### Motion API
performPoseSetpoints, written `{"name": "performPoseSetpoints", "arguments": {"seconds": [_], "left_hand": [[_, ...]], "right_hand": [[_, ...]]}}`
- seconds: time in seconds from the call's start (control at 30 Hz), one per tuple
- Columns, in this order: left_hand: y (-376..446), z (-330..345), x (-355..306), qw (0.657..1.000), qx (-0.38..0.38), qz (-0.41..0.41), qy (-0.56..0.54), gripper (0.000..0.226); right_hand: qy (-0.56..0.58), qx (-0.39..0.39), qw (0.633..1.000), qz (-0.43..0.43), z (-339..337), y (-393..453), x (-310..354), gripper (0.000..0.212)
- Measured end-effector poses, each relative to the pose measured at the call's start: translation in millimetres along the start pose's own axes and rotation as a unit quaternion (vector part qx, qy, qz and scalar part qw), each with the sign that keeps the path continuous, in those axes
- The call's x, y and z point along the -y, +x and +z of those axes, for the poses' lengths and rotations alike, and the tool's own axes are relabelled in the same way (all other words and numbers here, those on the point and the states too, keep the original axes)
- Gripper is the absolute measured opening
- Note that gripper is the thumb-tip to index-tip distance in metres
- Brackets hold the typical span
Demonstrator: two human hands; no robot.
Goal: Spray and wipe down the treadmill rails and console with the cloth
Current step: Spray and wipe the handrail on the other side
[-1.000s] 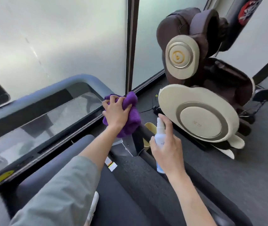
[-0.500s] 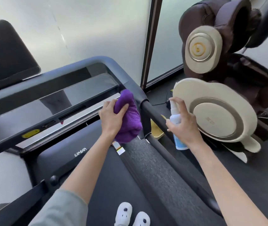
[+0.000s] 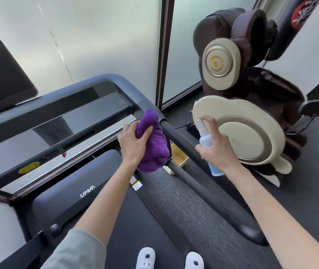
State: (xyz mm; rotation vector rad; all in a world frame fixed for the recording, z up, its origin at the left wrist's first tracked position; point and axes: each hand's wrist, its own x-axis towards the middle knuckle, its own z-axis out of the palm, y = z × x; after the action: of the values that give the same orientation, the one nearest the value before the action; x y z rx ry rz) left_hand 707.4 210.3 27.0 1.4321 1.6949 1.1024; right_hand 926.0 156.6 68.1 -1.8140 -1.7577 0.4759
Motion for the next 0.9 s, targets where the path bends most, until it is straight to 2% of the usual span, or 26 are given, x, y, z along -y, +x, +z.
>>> {"name": "performPoseSetpoints", "arguments": {"seconds": [0.3, 0.53, 0.9], "left_hand": [[-28.1, 28.6, -17.7, 0.999, -0.042, -0.016, -0.018, 0.030], [-57.4, 43.9, -20.6, 0.990, -0.116, -0.079, 0.001, 0.033], [-85.2, 36.5, -8.9, 0.976, -0.192, -0.104, 0.000, 0.023]], "right_hand": [[-0.067, 0.117, 0.989, -0.061, -22.9, 20.3, -24.6, 0.061], [-0.073, 0.190, 0.971, -0.124, -13.9, 49.5, -38.6, 0.061], [-0.048, 0.183, 0.971, -0.148, -3.6, 77.4, -48.9, 0.062]]}}
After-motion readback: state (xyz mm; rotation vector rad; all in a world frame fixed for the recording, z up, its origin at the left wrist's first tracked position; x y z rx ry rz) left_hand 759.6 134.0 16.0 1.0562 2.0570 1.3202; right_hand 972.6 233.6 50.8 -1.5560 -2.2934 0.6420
